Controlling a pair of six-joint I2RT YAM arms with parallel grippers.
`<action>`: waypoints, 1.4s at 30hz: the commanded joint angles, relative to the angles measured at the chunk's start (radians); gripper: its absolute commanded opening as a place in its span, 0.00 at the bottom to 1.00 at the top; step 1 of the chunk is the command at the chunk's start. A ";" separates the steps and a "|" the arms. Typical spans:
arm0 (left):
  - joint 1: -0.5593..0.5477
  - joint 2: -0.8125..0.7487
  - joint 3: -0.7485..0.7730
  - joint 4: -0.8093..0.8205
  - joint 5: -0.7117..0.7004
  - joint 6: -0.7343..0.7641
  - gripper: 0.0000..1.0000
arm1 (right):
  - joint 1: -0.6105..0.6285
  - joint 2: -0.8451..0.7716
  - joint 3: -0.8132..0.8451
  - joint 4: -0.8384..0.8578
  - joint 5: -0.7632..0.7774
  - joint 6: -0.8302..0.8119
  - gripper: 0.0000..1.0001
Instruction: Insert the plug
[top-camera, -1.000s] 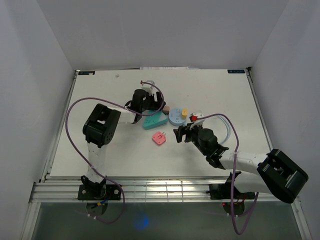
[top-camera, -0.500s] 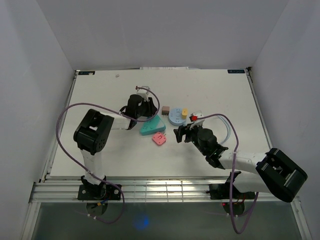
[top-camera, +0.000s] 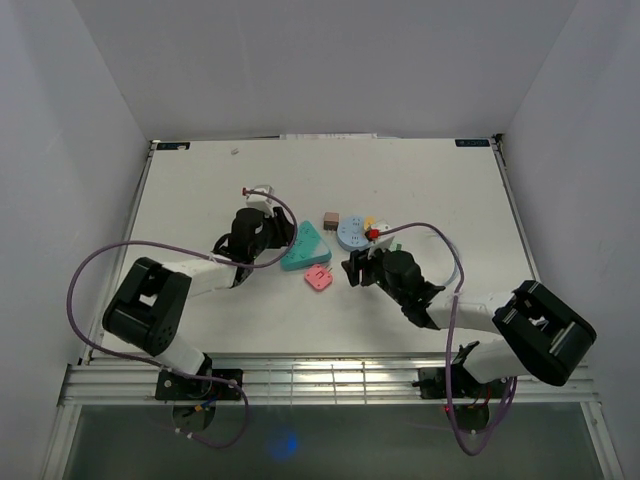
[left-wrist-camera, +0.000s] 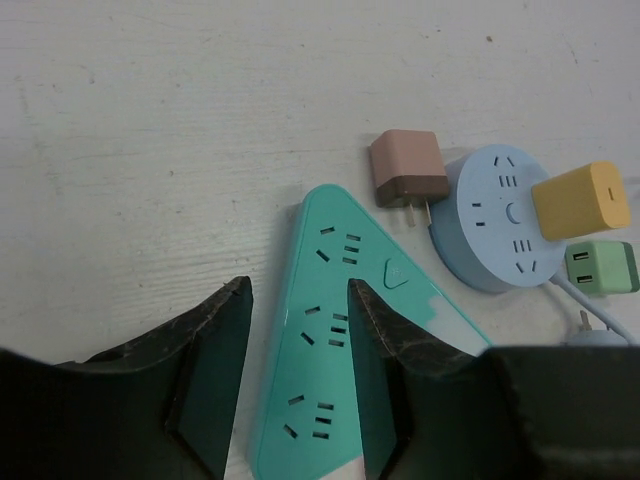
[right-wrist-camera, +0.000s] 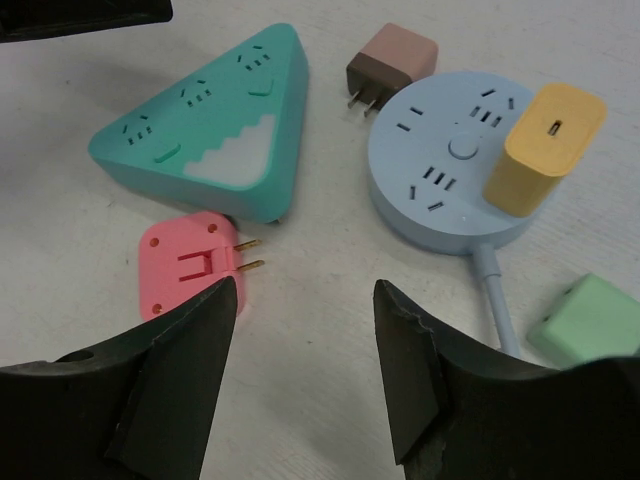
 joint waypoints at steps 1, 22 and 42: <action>0.009 -0.105 -0.040 -0.031 -0.049 -0.058 0.54 | 0.006 0.035 0.060 0.013 -0.108 -0.001 0.62; 0.037 -0.035 -0.109 -0.060 0.181 -0.229 0.57 | 0.008 0.385 0.388 -0.205 -0.116 0.122 0.08; -0.121 -0.107 -0.252 -0.006 0.229 -0.264 0.53 | 0.005 0.531 0.541 -0.215 -0.008 0.091 0.08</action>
